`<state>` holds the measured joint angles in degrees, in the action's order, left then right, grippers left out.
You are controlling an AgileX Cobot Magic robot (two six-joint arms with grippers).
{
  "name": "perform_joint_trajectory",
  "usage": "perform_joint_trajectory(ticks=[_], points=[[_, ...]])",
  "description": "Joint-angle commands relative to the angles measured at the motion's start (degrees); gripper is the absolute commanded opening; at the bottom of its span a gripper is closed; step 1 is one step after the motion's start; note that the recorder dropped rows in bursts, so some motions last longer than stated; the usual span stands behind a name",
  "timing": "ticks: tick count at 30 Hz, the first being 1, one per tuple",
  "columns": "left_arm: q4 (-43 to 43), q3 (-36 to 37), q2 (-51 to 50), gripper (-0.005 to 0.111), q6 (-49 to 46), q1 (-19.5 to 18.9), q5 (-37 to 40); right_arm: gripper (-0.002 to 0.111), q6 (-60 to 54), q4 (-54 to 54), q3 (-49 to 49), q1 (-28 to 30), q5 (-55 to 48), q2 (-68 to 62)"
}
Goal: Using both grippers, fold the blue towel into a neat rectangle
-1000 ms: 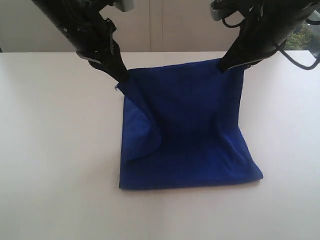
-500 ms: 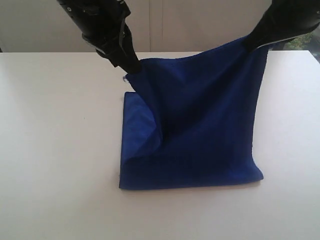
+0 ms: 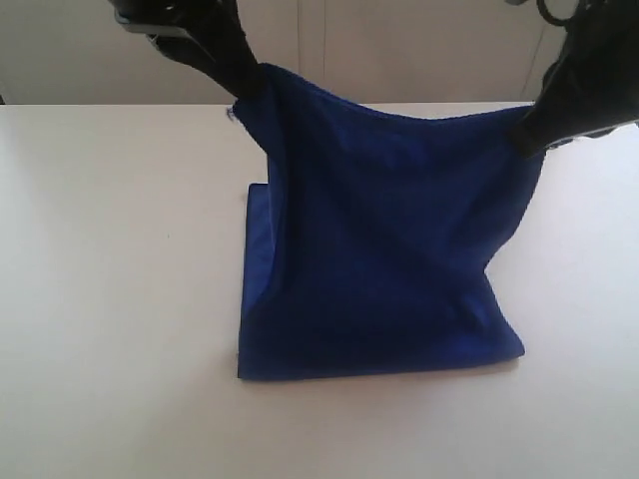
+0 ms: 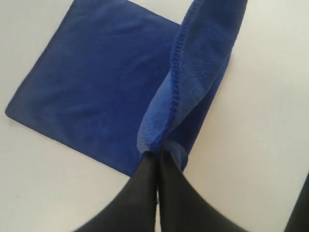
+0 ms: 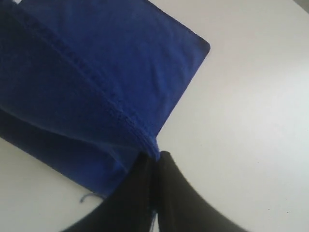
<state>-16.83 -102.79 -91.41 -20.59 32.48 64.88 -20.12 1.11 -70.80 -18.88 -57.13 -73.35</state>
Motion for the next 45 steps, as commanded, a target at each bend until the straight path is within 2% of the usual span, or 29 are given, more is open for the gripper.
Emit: perform_joint_trajectory(ticks=[1,10,22,30,45], points=[[-1.0,5.6,2.6,0.0,3.8,0.9,5.1,0.0,-0.6,-0.5,2.6,0.0,0.7,3.4],[-1.1,12.1,7.3,0.0,5.8,8.6,5.1,0.0,-0.6,-1.6,5.2,0.0,-0.9,7.8],[-3.3,12.1,13.8,0.0,11.9,13.2,5.1,0.0,-0.7,-8.0,5.2,0.0,-6.6,19.5],[-3.2,12.2,15.4,0.0,14.8,19.0,5.1,0.0,-1.4,-10.1,5.5,0.0,-11.5,22.6],[5.4,17.8,15.4,0.0,17.5,19.6,4.4,0.0,-2.2,-10.9,8.2,0.0,-5.3,21.8]])
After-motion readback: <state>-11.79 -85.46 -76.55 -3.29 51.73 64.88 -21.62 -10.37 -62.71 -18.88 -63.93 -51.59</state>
